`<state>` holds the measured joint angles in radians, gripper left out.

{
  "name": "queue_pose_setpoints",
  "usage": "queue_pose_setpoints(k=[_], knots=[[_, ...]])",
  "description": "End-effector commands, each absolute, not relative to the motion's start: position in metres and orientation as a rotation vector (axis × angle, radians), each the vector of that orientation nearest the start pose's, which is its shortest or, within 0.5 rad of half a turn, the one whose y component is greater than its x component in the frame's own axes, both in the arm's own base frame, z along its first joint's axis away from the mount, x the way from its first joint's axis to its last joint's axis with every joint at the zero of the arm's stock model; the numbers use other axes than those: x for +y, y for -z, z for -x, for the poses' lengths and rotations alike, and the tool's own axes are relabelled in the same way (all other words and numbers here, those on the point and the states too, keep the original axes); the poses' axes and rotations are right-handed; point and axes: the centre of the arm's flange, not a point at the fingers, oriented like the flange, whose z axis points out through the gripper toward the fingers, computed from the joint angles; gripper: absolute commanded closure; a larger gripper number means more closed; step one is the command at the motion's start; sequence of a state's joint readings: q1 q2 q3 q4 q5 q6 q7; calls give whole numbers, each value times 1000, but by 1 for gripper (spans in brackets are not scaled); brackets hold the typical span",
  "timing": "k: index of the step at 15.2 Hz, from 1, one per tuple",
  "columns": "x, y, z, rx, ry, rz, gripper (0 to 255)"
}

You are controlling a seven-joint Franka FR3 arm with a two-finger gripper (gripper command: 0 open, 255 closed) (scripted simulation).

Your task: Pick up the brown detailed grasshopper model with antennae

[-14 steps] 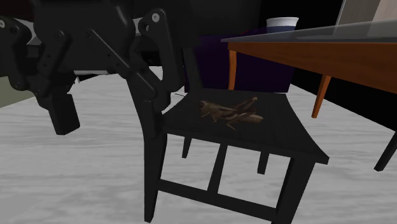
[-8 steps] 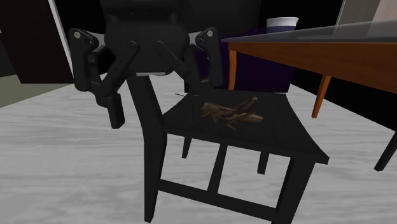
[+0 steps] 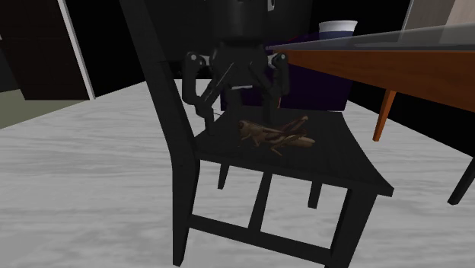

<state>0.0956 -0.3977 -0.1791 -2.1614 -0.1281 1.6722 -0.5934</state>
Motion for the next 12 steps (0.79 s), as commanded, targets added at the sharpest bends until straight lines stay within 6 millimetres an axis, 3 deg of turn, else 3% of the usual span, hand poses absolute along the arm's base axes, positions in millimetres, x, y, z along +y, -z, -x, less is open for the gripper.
queue_pose_setpoints(k=[1, 8, 12], knots=[[-64, -538, -450, -1002, -178, 2999, 0], [-65, -520, -538, -1464, -188, 2802, 0], [-65, -499, -538, -1464, -188, 2802, 0]])
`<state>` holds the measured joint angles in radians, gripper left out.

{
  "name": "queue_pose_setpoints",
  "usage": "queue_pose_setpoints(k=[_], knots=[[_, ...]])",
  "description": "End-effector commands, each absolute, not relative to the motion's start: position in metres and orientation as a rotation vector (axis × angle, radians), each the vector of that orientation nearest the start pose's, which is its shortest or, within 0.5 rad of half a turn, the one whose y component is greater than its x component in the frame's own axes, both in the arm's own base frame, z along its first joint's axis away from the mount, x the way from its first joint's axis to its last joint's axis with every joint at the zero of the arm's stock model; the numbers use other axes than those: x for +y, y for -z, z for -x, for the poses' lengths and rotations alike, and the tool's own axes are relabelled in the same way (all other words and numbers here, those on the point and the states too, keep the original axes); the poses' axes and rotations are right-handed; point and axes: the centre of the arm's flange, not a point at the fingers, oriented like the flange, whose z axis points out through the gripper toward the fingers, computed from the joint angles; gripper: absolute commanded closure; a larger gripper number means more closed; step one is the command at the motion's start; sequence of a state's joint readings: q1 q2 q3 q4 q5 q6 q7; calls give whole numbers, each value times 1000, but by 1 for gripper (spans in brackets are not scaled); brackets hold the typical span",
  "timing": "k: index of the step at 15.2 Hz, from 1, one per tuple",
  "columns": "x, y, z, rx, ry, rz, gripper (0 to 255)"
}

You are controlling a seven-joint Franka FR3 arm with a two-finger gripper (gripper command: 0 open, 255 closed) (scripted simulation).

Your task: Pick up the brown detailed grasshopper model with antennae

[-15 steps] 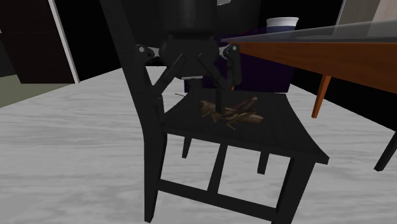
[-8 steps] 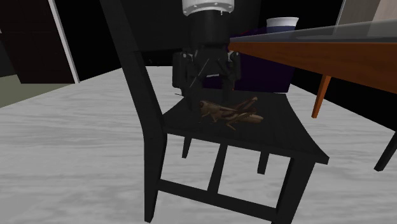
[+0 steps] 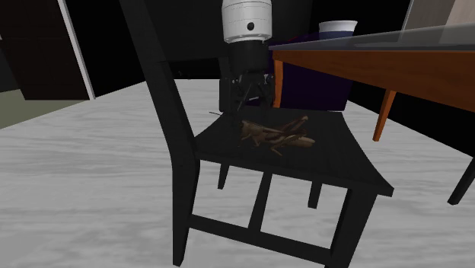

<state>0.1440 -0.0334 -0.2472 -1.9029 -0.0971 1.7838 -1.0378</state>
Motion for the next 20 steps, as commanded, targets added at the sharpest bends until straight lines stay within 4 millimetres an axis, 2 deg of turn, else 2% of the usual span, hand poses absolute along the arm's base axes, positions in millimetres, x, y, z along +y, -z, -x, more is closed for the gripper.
queue_pose_setpoints(k=[1, 4, 6, 7, 16, 20], knots=[[-65, -494, -538, -1464, -188, 2802, 0], [-65, -480, -538, -1464, -188, 2802, 0], [-65, -480, -538, -1464, -188, 2802, 0], [-66, -480, -538, -1464, -188, 2802, 255], [-65, -480, -538, -1464, -188, 2802, 255], [-65, -501, -538, -1464, -188, 2802, 255]])
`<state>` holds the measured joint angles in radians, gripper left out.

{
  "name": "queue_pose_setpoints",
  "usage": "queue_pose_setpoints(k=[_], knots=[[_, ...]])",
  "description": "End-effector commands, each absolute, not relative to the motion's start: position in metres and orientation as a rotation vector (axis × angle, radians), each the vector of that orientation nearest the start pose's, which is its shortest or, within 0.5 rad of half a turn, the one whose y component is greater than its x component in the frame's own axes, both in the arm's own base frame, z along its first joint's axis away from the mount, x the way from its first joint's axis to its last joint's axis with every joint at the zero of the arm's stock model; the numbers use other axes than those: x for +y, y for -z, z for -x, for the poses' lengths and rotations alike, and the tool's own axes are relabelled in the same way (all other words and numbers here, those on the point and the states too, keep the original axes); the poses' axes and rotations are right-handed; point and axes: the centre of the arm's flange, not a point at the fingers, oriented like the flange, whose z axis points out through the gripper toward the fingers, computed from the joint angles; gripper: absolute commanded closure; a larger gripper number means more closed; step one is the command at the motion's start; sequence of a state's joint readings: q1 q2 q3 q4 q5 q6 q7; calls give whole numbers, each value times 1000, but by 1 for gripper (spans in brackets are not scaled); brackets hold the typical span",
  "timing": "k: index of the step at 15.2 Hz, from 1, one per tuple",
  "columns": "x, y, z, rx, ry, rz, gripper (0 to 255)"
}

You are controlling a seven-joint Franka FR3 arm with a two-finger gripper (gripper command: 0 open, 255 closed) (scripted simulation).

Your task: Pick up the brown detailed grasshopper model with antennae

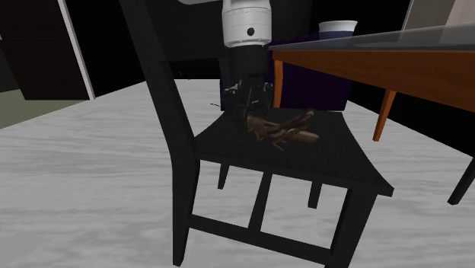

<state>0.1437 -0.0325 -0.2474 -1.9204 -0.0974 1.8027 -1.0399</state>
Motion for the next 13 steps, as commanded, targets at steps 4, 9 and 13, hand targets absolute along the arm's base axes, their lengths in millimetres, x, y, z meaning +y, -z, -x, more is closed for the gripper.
queue_pose_setpoints(k=[4, 9, 13], knots=[[-65, -522, -538, -1464, -188, 2802, 255], [-65, -549, -538, -1464, -188, 2802, 255], [-65, -560, -538, -1464, -188, 2802, 255]])
